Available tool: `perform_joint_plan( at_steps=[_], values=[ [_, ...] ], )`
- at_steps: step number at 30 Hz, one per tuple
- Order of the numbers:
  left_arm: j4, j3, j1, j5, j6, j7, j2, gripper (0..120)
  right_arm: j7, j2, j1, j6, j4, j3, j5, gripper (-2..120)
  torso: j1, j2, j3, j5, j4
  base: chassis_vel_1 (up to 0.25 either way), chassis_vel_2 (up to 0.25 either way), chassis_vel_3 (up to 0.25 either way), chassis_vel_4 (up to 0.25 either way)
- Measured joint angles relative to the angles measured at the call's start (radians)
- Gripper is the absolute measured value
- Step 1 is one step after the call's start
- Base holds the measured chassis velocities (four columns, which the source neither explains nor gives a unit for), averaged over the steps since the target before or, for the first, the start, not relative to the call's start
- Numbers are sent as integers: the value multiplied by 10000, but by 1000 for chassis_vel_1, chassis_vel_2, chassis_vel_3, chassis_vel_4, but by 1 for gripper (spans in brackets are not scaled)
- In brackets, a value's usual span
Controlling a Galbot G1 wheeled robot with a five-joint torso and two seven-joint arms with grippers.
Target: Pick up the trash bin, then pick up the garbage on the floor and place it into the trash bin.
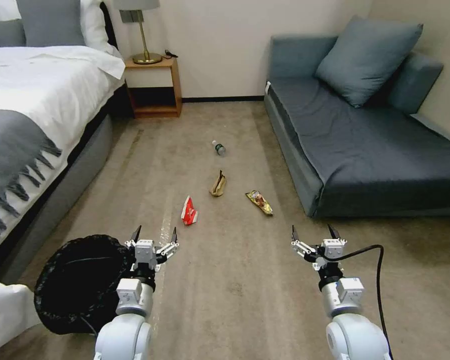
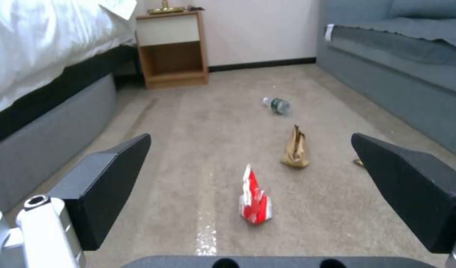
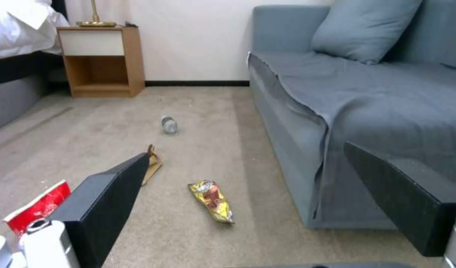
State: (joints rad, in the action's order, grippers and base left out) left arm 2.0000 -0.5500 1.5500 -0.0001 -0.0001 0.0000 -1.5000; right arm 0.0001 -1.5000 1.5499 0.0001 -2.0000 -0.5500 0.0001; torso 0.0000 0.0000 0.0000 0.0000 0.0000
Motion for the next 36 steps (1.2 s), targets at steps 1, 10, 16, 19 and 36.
perform_joint_plan(
  at_steps=[1,10,16,19,36],
  values=[
    [0,0,0,0,0,0,0,100,0,0,0,0,0,0,0,100,0,0,0,0,0,0,0,0,0],
    [0,0,0,0,0,0,0,100,0,0,1,0,0,0,0,100,0,0,0,0,0,0,0,0,0],
    [0,0,0,0,0,0,0,100,0,0,0,0,0,0,0,100,0,0,0,0,0,0,0,0,0],
    [0,0,0,1,0,0,0,100,0,0,0,0,0,0,0,100,0,0,0,0,0,0,0,0,0],
    [246,-371,290,-184,-460,-251,139,100,62,-171,356,445,-199,2,-170,100,0,0,-1,-6,0,0,0,0,0]
  ],
)
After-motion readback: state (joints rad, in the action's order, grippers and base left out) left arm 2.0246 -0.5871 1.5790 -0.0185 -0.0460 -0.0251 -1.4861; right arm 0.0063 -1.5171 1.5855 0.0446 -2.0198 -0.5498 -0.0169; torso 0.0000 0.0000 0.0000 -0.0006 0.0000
